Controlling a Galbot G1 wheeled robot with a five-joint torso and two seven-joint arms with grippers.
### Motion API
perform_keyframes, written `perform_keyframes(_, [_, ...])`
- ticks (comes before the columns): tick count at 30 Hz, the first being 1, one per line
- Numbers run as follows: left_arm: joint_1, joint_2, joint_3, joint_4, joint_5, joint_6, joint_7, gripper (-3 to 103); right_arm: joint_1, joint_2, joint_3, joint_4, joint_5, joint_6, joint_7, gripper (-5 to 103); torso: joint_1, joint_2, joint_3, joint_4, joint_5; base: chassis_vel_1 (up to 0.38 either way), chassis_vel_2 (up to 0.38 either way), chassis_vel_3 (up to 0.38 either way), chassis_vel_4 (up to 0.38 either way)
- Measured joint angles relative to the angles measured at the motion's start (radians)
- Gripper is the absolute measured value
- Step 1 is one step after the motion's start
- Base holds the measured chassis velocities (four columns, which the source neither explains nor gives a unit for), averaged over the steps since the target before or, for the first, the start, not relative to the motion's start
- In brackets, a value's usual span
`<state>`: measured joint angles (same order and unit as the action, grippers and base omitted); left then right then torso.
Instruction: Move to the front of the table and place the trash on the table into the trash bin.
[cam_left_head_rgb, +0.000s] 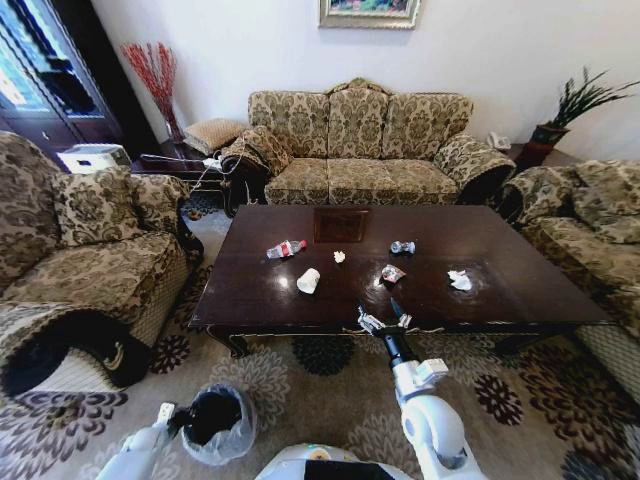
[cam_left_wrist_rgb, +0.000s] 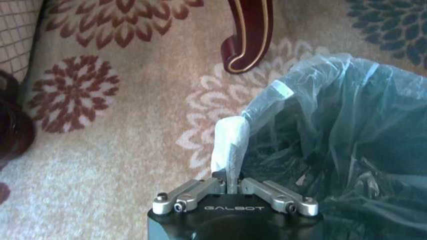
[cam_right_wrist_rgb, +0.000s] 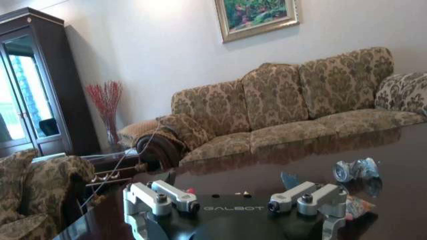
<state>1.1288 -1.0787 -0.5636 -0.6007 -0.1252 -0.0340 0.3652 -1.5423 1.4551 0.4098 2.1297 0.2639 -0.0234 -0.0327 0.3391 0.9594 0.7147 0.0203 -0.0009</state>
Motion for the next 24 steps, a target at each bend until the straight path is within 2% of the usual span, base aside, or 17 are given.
perform_keyframes(2, [0.011, 0.002, -0.014, -0.01, -0.004, 0.0, -0.001, 0, -0.002, 0.0, 0.001, 0.001, 0.0, 0.0, 0.0, 100, 0.0, 0.0, 0.0, -0.0001, -0.0003, 0.0, 0.0, 0.0, 0.0])
perform_keyframes(4, [0.042, 0.009, -0.041, -0.036, -0.022, 0.0, -0.004, 0, -0.008, -0.003, 0.008, 0.002, 0.002, 0.002, -0.006, 100, 0.0, 0.0, 0.0, -0.0002, 0.0015, 0.0, 0.0, 0.0, 0.0])
perform_keyframes(6, [0.056, 0.009, -0.051, -0.048, -0.03, 0.0, -0.004, 0, -0.011, -0.006, 0.011, 0.001, 0.004, 0.005, -0.01, 100, 0.0, 0.0, 0.0, -0.0002, 0.0014, 0.0, 0.0, 0.0, 0.0])
perform_keyframes(7, [0.082, 0.008, -0.07, -0.073, -0.049, -0.004, -0.002, 0, -0.016, -0.009, 0.016, -0.005, 0.007, 0.01, -0.013, 100, 0.0, 0.0, 0.0, 0.0, 0.0004, 0.0, 0.0, 0.0, 0.0])
perform_keyframes(11, [0.151, 0.006, -0.111, -0.145, -0.118, -0.012, -0.023, 0, -0.033, -0.021, 0.024, -0.01, 0.027, 0.014, -0.015, 100, 0.0, 0.0, 0.0, -0.0001, 0.0004, 0.0, 0.0, 0.0, 0.0])
perform_keyframes(13, [0.223, 0.012, -0.152, -0.237, -0.19, -0.011, -0.048, 0, -0.046, -0.036, 0.033, -0.019, 0.036, 0.026, -0.015, 100, 0.0, 0.0, 0.0, -0.0002, 0.0012, 0.0, 0.0, 0.0, 0.0])
perform_keyframes(14, [0.223, 0.012, -0.152, -0.237, -0.19, -0.011, -0.048, 0, -0.046, -0.036, 0.033, -0.019, 0.036, 0.026, -0.015, 100, 0.0, 0.0, 0.0, -0.0002, 0.0012, 0.0, 0.0, 0.0, 0.0])
perform_keyframes(16, [0.31, 0.013, -0.195, -0.349, -0.265, 0.006, -0.09, 0, -0.054, -0.047, 0.041, -0.027, 0.056, 0.041, -0.014, 100, 0.0, 0.0, 0.0, -0.0003, 0.0007, 0.0, 0.0, 0.0, 0.0])
perform_keyframes(17, [0.31, 0.013, -0.195, -0.349, -0.265, 0.006, -0.09, 0, -0.054, -0.047, 0.041, -0.027, 0.056, 0.041, -0.014, 100, 0.0, 0.0, 0.0, -0.0003, 0.0007, 0.0, 0.0, 0.0, 0.0])
perform_keyframes(19, [0.462, -0.011, -0.269, -0.537, -0.334, 0.027, -0.152, 0, -0.041, -0.05, 0.04, -0.039, 0.086, 0.06, -0.014, 100, 0.0, 0.0, 0.0, -0.0003, 0.0018, 0.0, 0.0, 0.0, 0.0])
perform_keyframes(20, [0.462, -0.011, -0.269, -0.537, -0.334, 0.027, -0.152, 0, -0.041, -0.05, 0.04, -0.039, 0.086, 0.06, -0.014, 100, 0.0, 0.0, 0.0, -0.0003, 0.0018, 0.0, 0.0, 0.0, 0.0])
perform_keyframes(22, [0.571, -0.059, -0.336, -0.688, -0.364, 0.044, -0.195, 0, -0.018, -0.049, 0.03, -0.053, 0.097, 0.071, -0.014, 100, 0.0, 0.0, 0.0, 0.0003, 0.0003, 0.0, 0.0, 0.0, 0.0])
perform_keyframes(24, [0.654, -0.115, -0.415, -0.84, -0.387, 0.063, -0.223, 0, 0.005, -0.047, 0.016, -0.069, 0.098, 0.093, -0.015, 100, 0.0, 0.0, 0.0, 0.0004, 0.001, 0.0, 0.0, 0.0, 0.0])
